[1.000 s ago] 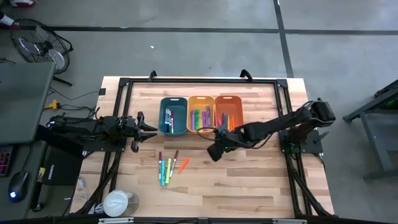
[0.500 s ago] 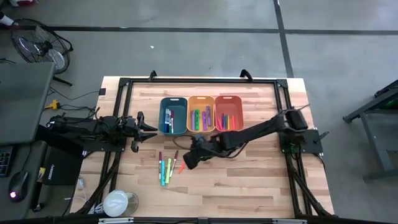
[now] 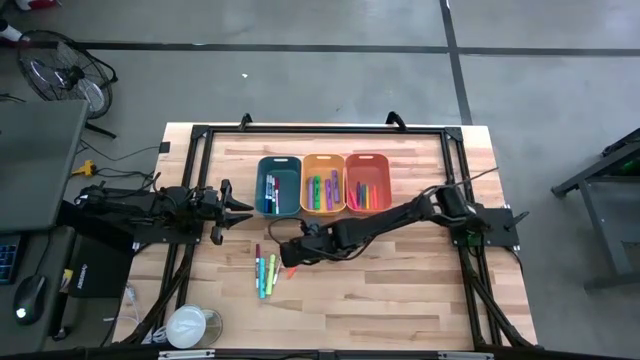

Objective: Pick & Place Markers
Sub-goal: Put the dark red marker pen into the blue bin

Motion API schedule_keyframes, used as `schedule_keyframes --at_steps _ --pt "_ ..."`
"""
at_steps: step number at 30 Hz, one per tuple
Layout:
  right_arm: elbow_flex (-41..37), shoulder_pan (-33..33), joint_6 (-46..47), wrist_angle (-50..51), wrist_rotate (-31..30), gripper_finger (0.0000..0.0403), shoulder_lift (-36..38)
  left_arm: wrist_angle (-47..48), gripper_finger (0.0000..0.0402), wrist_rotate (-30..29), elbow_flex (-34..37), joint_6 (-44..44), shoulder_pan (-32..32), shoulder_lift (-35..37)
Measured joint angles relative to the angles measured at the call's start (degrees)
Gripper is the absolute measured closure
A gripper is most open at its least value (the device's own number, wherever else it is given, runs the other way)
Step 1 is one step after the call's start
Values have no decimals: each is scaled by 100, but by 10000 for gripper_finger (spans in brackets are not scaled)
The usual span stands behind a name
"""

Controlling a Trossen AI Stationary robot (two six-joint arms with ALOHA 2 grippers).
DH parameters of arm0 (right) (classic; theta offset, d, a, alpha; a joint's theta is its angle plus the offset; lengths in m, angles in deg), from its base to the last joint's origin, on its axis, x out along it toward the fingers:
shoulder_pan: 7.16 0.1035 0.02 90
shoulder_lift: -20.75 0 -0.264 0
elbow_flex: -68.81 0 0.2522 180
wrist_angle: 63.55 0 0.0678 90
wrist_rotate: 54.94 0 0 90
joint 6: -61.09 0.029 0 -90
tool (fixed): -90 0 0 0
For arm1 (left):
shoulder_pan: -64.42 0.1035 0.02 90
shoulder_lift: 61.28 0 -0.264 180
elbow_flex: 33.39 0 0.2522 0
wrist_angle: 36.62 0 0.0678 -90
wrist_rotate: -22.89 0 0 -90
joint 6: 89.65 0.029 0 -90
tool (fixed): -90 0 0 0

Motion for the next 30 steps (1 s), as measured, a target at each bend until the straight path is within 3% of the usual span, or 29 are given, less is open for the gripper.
schedule_keyframes --at_steps 15,25,30 --pt "250 1 603 217 163 236 -328 1 308 0 1 0 -2 0" --pt "250 103 993 -173 -607 236 -354 -1 308 0 1 0 -2 0" --pt "254 101 1060 -699 -173 236 -540 -1 308 0 -1 0 -1 0"
